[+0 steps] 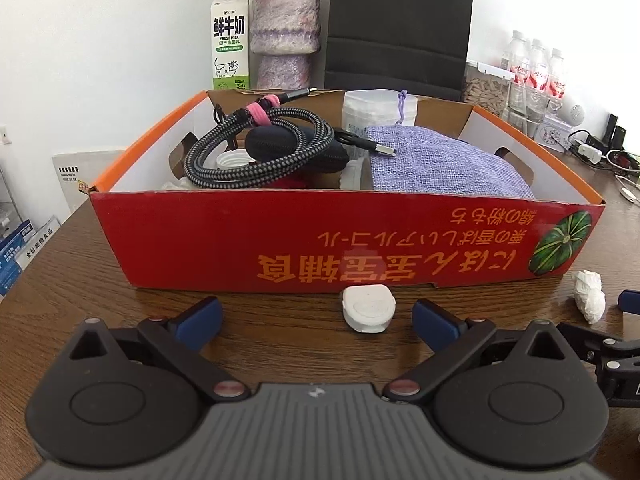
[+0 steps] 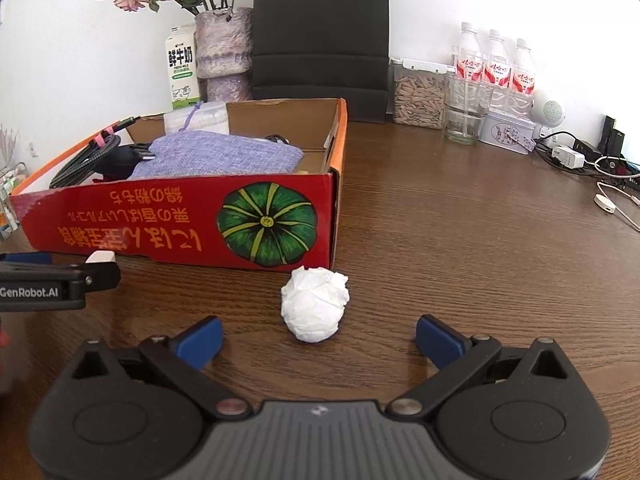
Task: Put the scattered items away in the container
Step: 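Grasp the white tissue ball with the right tool while the left tool grasps the white earbud case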
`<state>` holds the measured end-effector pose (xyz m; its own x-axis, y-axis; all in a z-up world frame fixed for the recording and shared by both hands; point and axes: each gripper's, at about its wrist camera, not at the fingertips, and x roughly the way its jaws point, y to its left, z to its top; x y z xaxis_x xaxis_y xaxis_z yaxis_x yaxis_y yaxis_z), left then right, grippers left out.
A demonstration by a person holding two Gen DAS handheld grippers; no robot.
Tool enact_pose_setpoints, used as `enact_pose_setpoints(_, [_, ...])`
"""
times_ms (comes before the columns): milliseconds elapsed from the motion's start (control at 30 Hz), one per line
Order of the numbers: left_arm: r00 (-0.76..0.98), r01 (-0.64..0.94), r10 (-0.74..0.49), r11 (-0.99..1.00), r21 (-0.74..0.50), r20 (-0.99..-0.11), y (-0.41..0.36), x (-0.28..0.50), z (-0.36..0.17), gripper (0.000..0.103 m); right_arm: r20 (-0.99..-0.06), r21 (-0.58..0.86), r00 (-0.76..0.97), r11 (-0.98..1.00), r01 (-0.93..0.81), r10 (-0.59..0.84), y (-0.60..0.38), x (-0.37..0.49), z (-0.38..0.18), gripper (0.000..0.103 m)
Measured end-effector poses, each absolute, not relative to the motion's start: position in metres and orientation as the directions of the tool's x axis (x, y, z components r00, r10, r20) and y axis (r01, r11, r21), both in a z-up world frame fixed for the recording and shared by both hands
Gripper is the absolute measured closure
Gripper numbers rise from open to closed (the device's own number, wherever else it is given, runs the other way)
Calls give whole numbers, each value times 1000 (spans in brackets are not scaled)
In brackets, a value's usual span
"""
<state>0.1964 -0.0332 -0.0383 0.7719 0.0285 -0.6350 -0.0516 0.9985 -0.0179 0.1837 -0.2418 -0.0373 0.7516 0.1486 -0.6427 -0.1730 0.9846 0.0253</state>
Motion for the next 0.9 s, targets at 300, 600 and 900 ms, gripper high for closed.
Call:
enact_pose_setpoints(300, [766, -56, 46, 998, 4, -642, -37, 201, -38, 0, -642, 24, 752, 985, -172, 147, -243, 191, -36, 0])
enact_pose_setpoints(600, [765, -60, 49, 998, 5, -642, -37, 204, -38, 0, -628, 24, 763, 984, -176, 152, -242, 193, -35, 19])
enact_pose_setpoints(900, [787, -50, 50, 999, 17, -615, -41, 199, -34, 33, -595, 16, 781, 974, -225, 190, -237, 187, -31, 79])
